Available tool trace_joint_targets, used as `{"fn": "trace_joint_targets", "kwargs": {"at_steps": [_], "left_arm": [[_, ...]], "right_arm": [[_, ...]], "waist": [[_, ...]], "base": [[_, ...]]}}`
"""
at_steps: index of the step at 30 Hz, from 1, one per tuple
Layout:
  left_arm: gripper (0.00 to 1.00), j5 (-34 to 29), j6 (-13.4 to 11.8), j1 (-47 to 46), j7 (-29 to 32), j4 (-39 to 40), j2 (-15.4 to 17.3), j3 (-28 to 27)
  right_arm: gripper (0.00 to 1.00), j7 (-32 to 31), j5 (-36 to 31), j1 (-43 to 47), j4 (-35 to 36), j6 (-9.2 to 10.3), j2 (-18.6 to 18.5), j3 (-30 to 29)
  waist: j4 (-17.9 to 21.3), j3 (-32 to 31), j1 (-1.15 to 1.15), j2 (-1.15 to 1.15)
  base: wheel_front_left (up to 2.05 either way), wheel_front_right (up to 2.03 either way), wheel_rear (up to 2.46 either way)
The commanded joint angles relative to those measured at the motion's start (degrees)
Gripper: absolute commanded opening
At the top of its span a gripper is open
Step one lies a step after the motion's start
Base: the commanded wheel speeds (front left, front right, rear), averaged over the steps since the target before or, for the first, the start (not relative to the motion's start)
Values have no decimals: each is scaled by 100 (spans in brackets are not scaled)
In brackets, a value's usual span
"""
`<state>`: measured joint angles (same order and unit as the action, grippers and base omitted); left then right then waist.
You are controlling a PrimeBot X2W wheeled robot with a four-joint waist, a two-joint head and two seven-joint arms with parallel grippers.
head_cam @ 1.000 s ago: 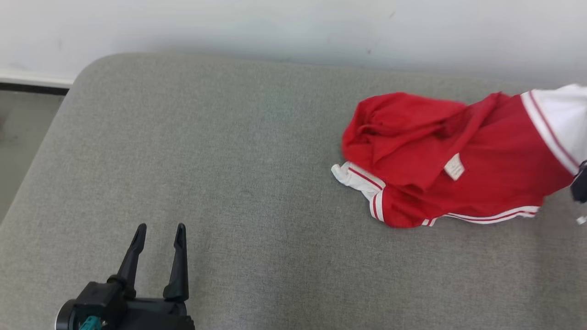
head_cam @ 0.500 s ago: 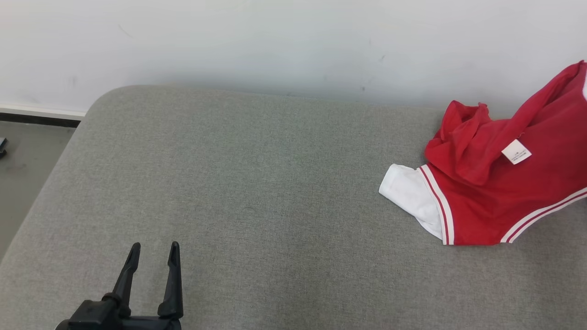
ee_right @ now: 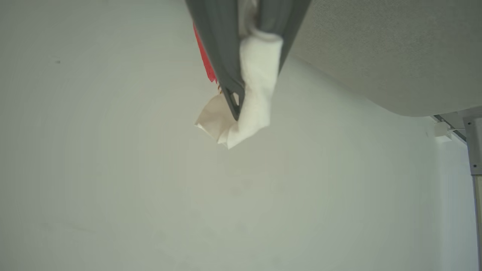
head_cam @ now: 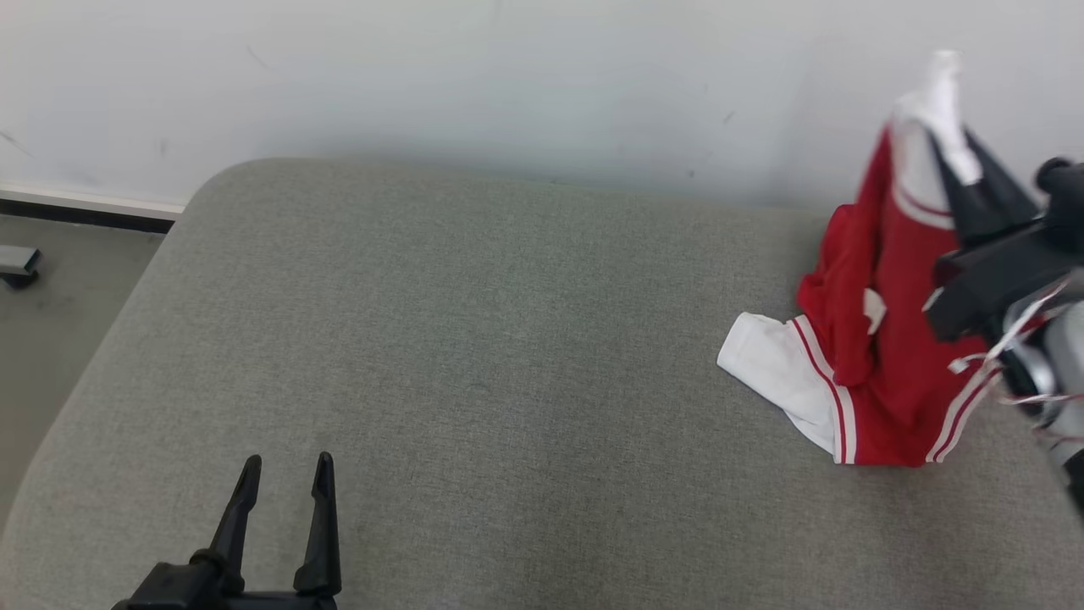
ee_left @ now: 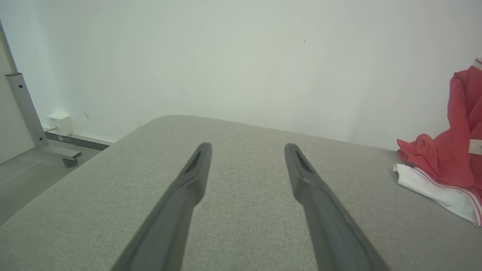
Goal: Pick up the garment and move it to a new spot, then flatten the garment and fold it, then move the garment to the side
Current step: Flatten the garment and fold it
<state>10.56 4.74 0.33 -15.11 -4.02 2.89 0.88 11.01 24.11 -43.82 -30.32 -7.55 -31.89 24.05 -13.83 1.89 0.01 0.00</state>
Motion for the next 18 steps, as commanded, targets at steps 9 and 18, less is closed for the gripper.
{"fn": "trace_joint_targets", "kwargs": {"at_steps": [9, 18], "left_arm": [[100, 102, -111, 257, -4, 91, 1, -42], [100, 147, -128, 62, -4, 94, 2, 119]], "right_arm": [[0, -69, -101, 976, 1177, 14, 227, 606], [0, -175, -55, 1589, 1796, 15, 498, 985]], "waist": [[131, -97, -1, 0], [237, -5, -1, 0]], "base": [[0, 0, 0], [0, 0, 0]]}}
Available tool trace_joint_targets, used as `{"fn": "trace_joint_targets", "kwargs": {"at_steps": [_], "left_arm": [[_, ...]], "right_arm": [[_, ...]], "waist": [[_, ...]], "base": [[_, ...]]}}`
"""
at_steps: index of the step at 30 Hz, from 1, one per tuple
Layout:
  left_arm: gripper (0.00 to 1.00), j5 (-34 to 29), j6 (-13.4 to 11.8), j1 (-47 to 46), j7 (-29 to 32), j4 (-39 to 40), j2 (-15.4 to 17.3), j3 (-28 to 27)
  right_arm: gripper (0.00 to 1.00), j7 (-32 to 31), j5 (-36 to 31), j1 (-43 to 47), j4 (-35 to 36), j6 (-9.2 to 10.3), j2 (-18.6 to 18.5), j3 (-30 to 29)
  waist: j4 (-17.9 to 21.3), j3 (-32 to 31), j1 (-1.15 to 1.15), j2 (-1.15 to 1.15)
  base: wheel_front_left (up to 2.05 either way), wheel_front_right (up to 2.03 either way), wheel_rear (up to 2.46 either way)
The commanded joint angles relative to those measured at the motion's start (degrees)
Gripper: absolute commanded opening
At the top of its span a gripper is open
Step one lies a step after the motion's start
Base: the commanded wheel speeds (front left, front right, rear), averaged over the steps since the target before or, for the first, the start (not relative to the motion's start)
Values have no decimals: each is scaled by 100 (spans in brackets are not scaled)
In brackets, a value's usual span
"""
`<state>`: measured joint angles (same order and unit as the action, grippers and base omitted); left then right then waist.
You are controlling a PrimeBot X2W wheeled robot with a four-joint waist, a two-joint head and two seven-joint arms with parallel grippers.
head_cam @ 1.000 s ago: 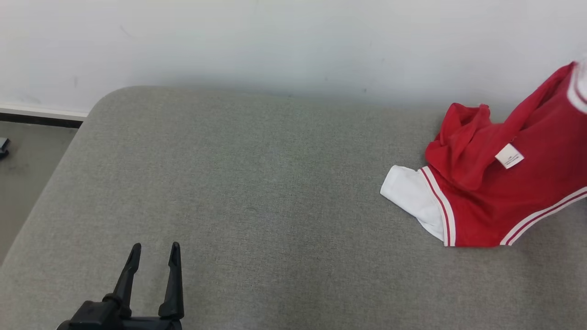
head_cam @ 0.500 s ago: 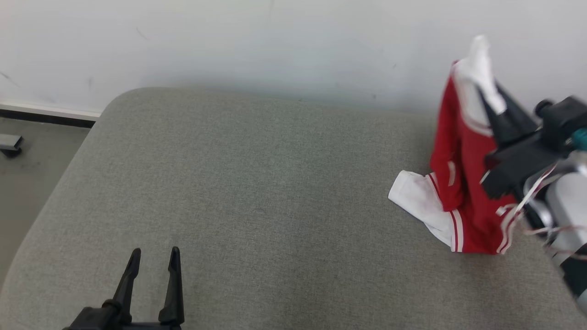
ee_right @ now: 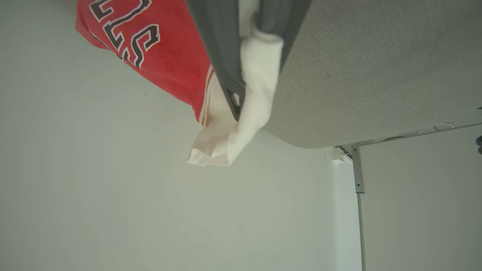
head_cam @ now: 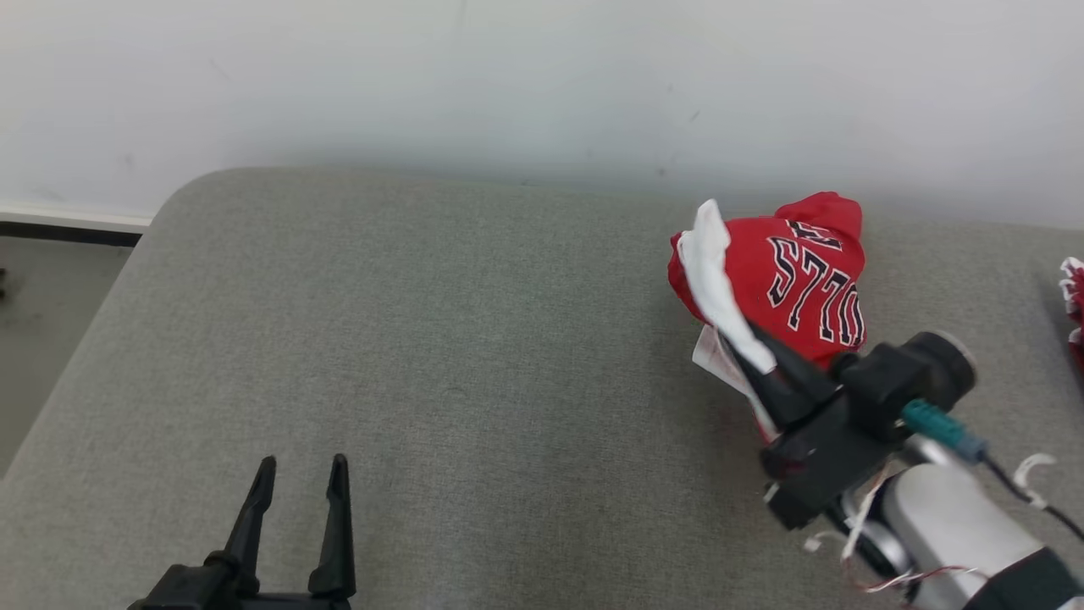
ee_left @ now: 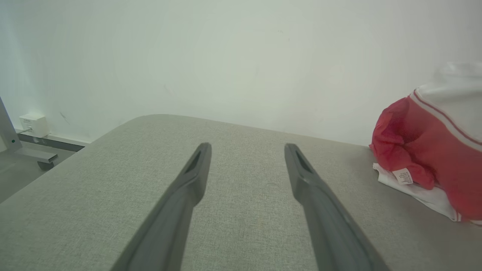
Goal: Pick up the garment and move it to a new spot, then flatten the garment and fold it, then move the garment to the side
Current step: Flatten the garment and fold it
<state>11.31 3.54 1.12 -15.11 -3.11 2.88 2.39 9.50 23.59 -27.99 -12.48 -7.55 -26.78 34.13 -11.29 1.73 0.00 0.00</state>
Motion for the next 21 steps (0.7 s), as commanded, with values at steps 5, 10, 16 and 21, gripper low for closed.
{"fn": "trace_joint_targets", "kwargs": {"at_steps": [5, 10, 16, 21], "left_arm": [[100, 80, -33, -93, -4, -35, 4, 92], [100, 135, -84, -92, -4, 3, 2, 79], [100, 214, -141, -110, -4, 17, 2, 140], [100, 211, -171, -92, -4, 16, 1, 124]], "right_arm": [[0, 10, -73, 135, 7, 14, 391, 404], [0, 93, -80, 251, -125, 15, 720, 764], [0, 234, -195, 434, -539, 15, 846, 1380], [0, 348, -77, 796, -741, 15, 682, 1518]], "waist": [[-184, 81, 0, 0], [-298, 197, 0, 0], [-344, 317, 0, 0], [-228, 338, 0, 0]], "base": [[0, 0, 0], [0, 0, 0], [0, 0, 0], [0, 0, 0]]}}
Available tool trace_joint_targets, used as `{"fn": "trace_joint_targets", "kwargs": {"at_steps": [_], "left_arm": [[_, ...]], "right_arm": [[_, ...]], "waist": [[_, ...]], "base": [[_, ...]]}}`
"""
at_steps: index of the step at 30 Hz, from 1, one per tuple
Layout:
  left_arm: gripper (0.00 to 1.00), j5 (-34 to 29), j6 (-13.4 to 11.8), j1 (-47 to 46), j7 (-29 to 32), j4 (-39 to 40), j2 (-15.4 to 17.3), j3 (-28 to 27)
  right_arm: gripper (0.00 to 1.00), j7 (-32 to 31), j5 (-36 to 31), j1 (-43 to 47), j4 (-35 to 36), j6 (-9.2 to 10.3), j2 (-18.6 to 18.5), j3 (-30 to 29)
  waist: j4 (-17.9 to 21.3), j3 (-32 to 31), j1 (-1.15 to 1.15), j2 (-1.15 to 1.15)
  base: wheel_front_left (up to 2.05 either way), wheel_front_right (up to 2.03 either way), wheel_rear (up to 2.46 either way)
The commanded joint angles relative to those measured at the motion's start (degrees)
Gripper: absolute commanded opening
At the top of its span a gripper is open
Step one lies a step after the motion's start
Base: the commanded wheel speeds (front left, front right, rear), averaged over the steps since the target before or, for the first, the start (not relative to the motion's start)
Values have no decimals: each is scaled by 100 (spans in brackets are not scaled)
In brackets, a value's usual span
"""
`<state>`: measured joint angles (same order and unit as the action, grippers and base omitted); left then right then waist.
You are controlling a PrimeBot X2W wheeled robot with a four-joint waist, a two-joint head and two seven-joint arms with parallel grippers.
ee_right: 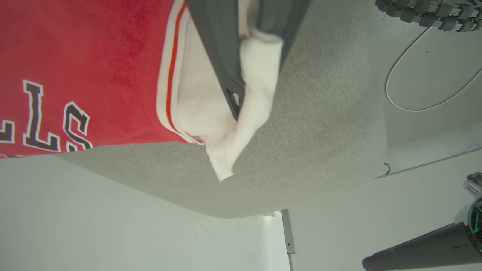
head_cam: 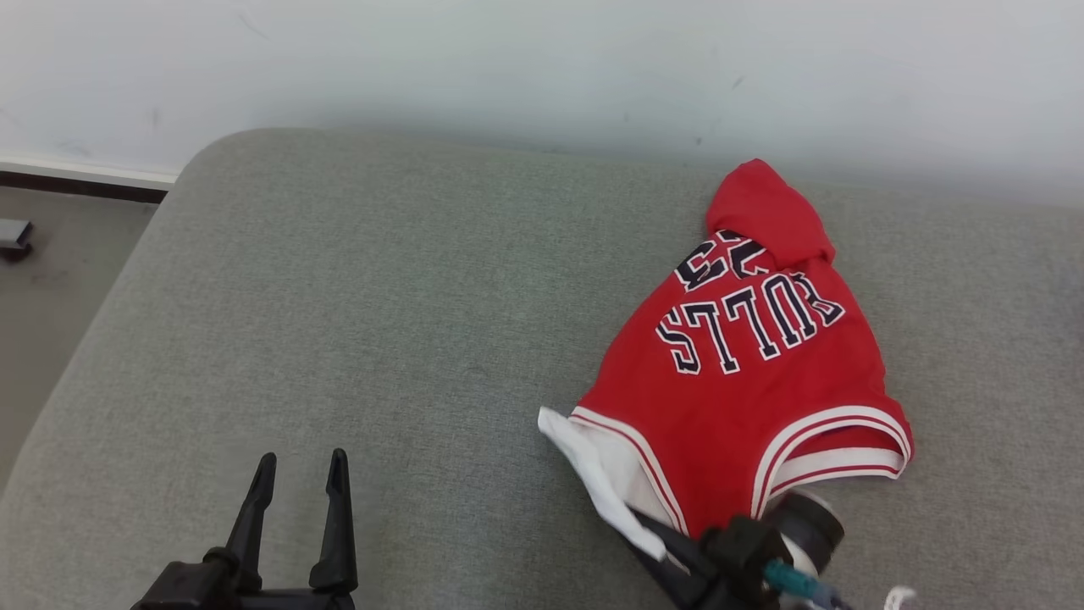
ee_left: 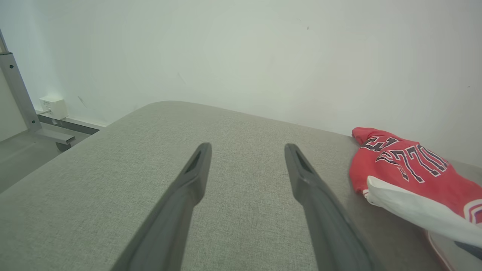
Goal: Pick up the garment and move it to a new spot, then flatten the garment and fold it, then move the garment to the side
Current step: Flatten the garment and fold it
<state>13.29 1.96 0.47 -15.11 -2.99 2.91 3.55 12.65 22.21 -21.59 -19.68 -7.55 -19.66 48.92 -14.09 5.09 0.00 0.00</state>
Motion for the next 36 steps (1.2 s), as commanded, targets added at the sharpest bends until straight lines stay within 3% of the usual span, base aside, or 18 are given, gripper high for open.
{"fn": "trace_joint_targets", "kwargs": {"at_steps": [1, 13, 19, 21, 27, 36], "left_arm": [[100, 8, -9, -29, -4, -12, 0, 11], [100, -46, 42, -20, -4, -70, 1, 13], [100, -39, 60, -48, -4, -108, 1, 51], [100, -47, 75, -24, -4, -124, 2, 49], [100, -96, 106, 80, -4, -143, 2, -45], [100, -166, 144, 170, -4, -104, 0, -190]], "right_arm": [[0, 50, 71, 263, -45, 15, -66, 90], [0, 165, -263, 1121, -34, 15, -652, -106], [0, 188, -284, 1262, 105, 15, -620, -390], [100, 204, -185, 1330, 175, 15, -528, -487], [100, 241, -115, 1429, 406, 15, -367, -1008], [100, 258, -305, 1839, 932, 15, -28, -2753]], "waist": [[81, -8, 0, 0], [484, -128, 0, 0], [562, -144, 0, 0], [571, -173, 0, 0], [617, -282, 0, 0], [761, -396, 0, 0]], "base": [[0, 0, 0], [0, 0, 0], [0, 0, 0], [0, 0, 0], [0, 0, 0], [0, 0, 0]]}}
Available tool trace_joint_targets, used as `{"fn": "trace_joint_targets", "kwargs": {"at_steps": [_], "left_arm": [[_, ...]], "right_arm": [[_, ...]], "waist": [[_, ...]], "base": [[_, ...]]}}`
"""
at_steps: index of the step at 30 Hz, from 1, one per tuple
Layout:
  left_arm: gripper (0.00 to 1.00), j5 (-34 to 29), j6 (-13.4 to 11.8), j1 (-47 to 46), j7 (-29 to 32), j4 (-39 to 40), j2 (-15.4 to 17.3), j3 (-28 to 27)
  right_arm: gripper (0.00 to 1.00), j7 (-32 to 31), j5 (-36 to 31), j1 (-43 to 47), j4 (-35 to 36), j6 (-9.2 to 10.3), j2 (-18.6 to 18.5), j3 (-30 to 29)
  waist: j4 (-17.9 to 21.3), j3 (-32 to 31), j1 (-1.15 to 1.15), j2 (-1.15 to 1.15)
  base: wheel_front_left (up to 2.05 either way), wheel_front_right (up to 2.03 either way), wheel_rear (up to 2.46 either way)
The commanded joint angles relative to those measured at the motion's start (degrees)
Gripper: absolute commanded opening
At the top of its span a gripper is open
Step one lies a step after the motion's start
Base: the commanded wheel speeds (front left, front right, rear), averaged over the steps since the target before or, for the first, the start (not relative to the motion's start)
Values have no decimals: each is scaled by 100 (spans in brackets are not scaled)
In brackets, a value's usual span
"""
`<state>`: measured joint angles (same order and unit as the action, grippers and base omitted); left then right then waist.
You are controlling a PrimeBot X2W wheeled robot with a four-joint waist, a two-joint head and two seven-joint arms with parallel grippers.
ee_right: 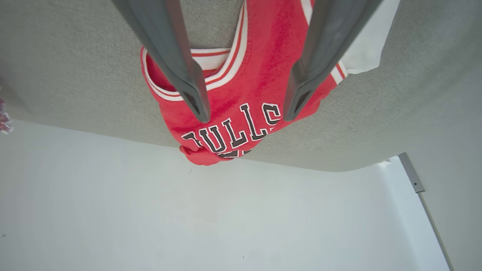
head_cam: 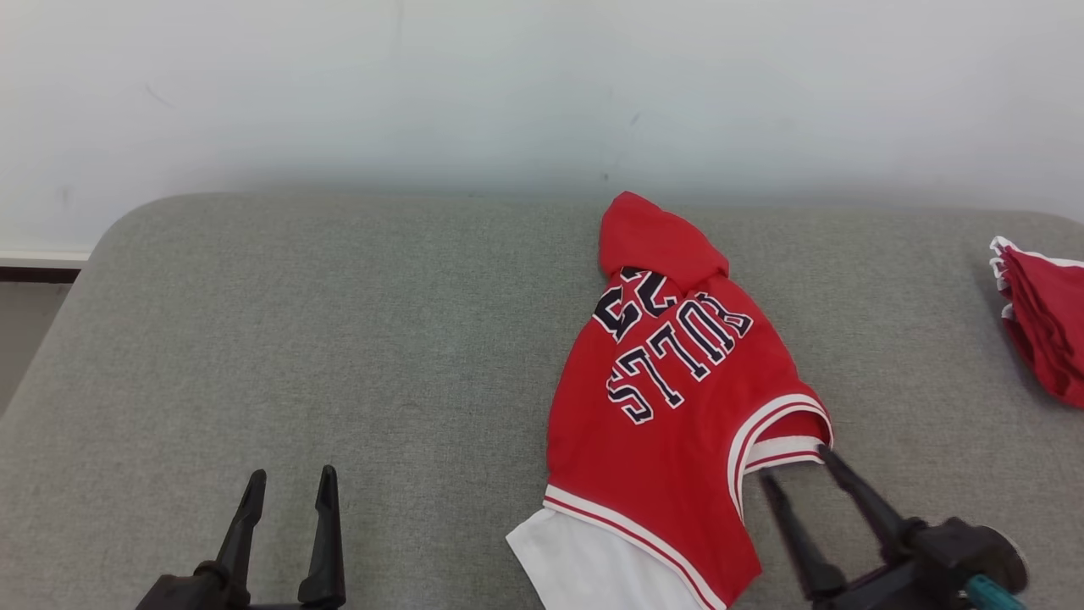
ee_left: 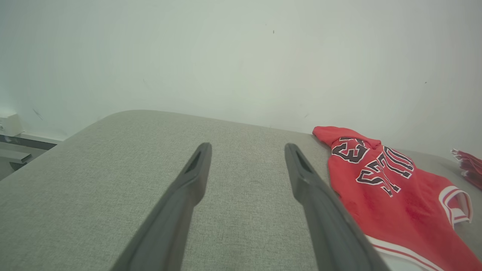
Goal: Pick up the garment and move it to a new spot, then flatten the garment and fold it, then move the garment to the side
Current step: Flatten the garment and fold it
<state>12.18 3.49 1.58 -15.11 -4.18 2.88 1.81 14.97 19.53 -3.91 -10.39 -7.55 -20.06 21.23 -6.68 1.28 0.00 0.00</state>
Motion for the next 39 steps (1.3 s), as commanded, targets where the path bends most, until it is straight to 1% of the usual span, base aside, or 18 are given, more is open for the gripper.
{"fn": "trace_joint_targets", "kwargs": {"at_steps": [1, 6, 10, 13, 17, 23, 26, 30, 31, 39], "left_arm": [[100, -66, -3, 61, -4, 17, 3, -24], [100, -111, 24, 109, -4, 46, 3, -110], [100, -182, 42, 130, -4, 83, 2, -231], [100, -271, 75, 147, -4, 105, 2, -313], [100, -347, 137, 143, -4, 94, 3, -417], [100, -357, 193, 98, -4, 66, 2, -463], [100, -334, 188, 50, -4, 55, 3, -417], [100, -328, 168, -5, -4, 68, 3, -348], [100, -328, 168, -5, -4, 68, 3, -348], [100, -283, 165, -115, -4, 55, 2, -250]], "right_arm": [[100, 27, -71, 135, 48, 15, 64, -192], [100, 28, -199, 511, 195, 15, 339, -1099], [100, 27, -266, 768, 278, 15, 606, -1673], [100, 28, -312, 899, 296, 15, 795, -1993], [100, 28, -367, 1012, 218, 15, 940, -2246], [100, 28, -410, 942, 123, 15, 968, -2315], [100, 29, -422, 787, 96, 15, 881, -2265], [100, 28, -425, 494, -142, 15, 685, -2108], [100, 28, -425, 494, -142, 15, 685, -2108], [100, -134, -381, -371, -1084, 15, 262, -1722]], "waist": [[35, -25, 0, 0], [125, -68, 0, 0], [210, -74, 0, 0], [260, -60, 0, 0], [312, -37, 0, 0], [333, -16, 0, 0], [298, 9, 0, 0], [215, 59, 0, 0], [215, 59, 0, 0], [-61, 253, 0, 0]], "base": [[0, 0, 0], [0, 0, 0], [0, 0, 0], [0, 0, 0], [0, 0, 0], [0, 0, 0], [0, 0, 0], [0, 0, 0], [0, 0, 0], [0, 0, 0]]}}
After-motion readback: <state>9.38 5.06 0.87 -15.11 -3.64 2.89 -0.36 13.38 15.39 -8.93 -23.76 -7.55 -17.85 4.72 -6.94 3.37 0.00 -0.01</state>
